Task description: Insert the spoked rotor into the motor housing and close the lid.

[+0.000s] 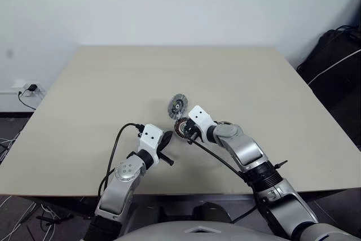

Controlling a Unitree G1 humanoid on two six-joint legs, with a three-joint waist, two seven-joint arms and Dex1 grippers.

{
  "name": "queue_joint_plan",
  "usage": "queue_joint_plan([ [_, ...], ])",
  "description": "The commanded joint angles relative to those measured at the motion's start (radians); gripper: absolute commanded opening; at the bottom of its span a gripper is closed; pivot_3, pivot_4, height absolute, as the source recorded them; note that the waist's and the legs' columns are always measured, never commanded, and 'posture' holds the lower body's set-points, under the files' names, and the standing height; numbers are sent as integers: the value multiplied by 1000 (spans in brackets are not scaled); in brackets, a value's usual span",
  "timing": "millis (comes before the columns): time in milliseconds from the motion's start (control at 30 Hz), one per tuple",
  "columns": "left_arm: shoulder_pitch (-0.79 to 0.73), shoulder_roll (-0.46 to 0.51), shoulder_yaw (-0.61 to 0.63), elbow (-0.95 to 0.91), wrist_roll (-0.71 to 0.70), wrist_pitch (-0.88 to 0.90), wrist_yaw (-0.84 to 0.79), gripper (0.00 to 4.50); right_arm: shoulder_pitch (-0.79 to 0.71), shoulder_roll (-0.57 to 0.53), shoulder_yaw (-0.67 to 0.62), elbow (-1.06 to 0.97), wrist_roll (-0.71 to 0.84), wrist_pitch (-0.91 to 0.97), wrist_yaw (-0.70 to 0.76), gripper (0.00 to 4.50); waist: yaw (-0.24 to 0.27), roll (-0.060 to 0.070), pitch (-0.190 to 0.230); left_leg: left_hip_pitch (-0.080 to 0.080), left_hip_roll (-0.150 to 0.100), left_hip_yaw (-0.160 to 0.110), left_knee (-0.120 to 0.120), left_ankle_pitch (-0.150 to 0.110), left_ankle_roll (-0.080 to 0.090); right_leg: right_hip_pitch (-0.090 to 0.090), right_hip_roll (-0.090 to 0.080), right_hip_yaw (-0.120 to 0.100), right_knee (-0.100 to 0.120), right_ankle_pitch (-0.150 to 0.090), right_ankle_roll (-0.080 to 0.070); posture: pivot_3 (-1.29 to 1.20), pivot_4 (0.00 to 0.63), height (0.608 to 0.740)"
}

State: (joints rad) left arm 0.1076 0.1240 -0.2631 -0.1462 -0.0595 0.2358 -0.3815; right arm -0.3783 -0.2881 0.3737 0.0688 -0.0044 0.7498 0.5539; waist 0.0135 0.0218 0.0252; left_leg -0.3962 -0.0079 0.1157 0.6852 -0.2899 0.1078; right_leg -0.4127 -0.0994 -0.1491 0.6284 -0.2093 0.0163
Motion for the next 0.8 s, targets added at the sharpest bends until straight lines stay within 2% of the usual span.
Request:
queue_joint_plan([
  [33, -7, 1, 1, -25, -5, -14, 0, 0, -3, 5, -40, -54, 10, -24, -15, 11, 0, 0, 0, 0, 0, 0, 0, 0, 0, 0, 0, 0, 0, 0, 0, 0, 0, 740],
  [300, 3, 7, 19, -37, 0, -29, 19, 0, 92, 20, -193, -203, 45, -174, -115, 11, 3, 0, 1, -1, 0, 0, -1, 0, 0, -1, 0, 0, 0, 0, 3, 0, 0, 740],
  [500, 16, 24, 30, -40, 16, -46, 31, 0, 213, 6, -322, -273, 92, -142, -162, 11, 5, 0, 1, -1, 0, 0, -1, 0, 0, -1, 0, 0, -1, 0, 3, 0, 0, 740],
  [633, 19, 35, 24, -26, 50, -84, 53, 0, 284, -2, -437, -301, 124, -106, -210, 921, 6, 1, 2, 0, 0, 0, -1, 0, 0, -1, 0, 0, -1, -1, 1, 0, 0, 740],
  [800, 19, 31, 21, -6, 49, -116, 49, 0, 341, -14, -536, -327, 128, -96, -265, 2562, 6, 3, 3, 0, 0, 0, -1, 0, 0, -1, 0, 0, -1, -1, 1, 0, 0, 740],
])
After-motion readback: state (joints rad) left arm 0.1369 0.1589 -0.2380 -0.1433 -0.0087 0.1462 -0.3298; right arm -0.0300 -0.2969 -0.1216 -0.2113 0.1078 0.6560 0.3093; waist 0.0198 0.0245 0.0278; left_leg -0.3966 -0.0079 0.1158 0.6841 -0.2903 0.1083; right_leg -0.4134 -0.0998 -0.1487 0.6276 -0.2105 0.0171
